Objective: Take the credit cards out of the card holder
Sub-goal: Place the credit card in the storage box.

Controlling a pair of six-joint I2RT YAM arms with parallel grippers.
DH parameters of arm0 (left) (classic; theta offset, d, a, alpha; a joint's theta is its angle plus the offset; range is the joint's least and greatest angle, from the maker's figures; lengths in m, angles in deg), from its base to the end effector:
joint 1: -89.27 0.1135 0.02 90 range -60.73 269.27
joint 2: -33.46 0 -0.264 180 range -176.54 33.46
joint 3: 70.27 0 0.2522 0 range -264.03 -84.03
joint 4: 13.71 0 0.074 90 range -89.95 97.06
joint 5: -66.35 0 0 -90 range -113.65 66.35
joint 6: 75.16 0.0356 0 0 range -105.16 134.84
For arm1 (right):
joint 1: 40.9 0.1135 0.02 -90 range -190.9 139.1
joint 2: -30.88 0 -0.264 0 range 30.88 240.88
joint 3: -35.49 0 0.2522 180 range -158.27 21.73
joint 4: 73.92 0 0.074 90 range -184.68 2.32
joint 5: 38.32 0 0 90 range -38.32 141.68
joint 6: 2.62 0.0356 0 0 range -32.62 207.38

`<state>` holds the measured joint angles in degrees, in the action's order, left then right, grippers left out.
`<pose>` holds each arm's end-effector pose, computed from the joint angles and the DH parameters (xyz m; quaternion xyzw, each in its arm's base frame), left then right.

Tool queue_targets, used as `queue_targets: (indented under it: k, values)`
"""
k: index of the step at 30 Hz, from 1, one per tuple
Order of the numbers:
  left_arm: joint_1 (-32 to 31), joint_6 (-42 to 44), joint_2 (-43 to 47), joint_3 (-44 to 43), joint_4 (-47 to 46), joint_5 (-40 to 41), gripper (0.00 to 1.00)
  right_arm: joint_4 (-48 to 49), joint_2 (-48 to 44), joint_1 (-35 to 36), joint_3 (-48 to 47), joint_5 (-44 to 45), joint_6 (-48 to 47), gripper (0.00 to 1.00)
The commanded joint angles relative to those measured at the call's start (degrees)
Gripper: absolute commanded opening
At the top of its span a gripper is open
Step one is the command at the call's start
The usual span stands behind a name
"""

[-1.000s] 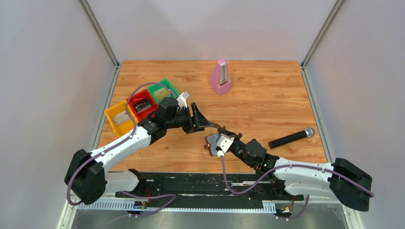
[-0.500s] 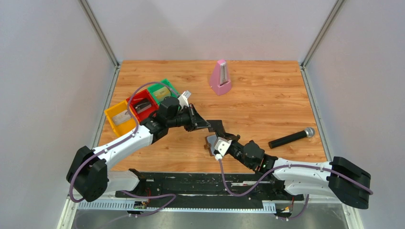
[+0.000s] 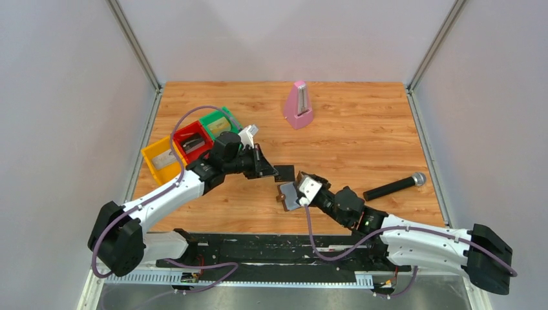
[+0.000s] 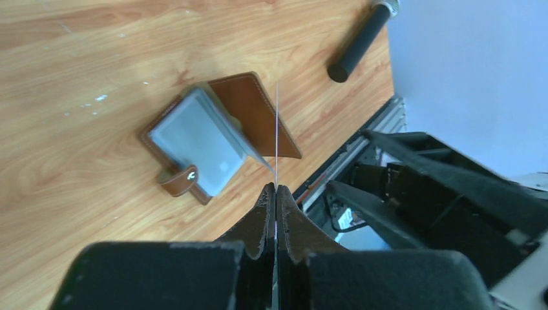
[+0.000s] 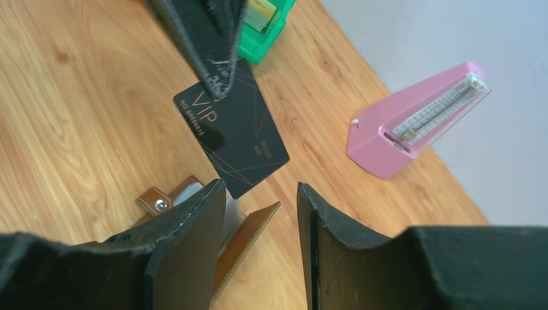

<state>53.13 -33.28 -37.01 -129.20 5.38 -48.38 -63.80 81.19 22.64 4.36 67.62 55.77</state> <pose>0.2095 -0.1715 0.2577 0.0169 0.8550 -0.4625 0.2340 0.0963 0.1715 0.2168 -0.4954 0.5747 0.0754 0.6470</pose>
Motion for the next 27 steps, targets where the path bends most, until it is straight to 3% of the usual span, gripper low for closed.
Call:
queue_targets:
  k: [1,7,9,12,17,21,27]
  values:
    - [2.3,6.7,3.5,-3.1,5.3,3.6,0.00,-7.8,-1.8,-1.6,-7.1,-0.3,15.2,0.47]
    - [12.2,16.4,4.0,-10.2,18.7,7.6,0.00,-12.9,0.4,-1.6,-12.3,-4.6,27.8,0.59]
    - [16.4,18.3,4.6,-12.2,22.3,8.3,0.00,-14.2,2.1,-1.7,-13.9,-8.6,31.8,0.69]
    - [22.8,20.3,5.8,-14.0,25.2,7.3,0.00,-15.5,4.5,-1.6,-15.7,-11.6,38.6,0.75]
    - [34.2,23.2,3.1,-20.3,30.0,8.8,0.00,-15.6,6.2,-1.7,-16.6,-14.9,44.4,0.95]
    - [42.1,23.5,0.1,-23.3,31.1,10.2,0.00,-16.9,6.0,-1.6,-16.8,-15.0,44.6,1.00]
    - [48.3,24.3,-6.0,-26.8,30.7,10.9,0.00,-19.3,3.5,-1.7,-17.3,-14.6,43.7,1.00]
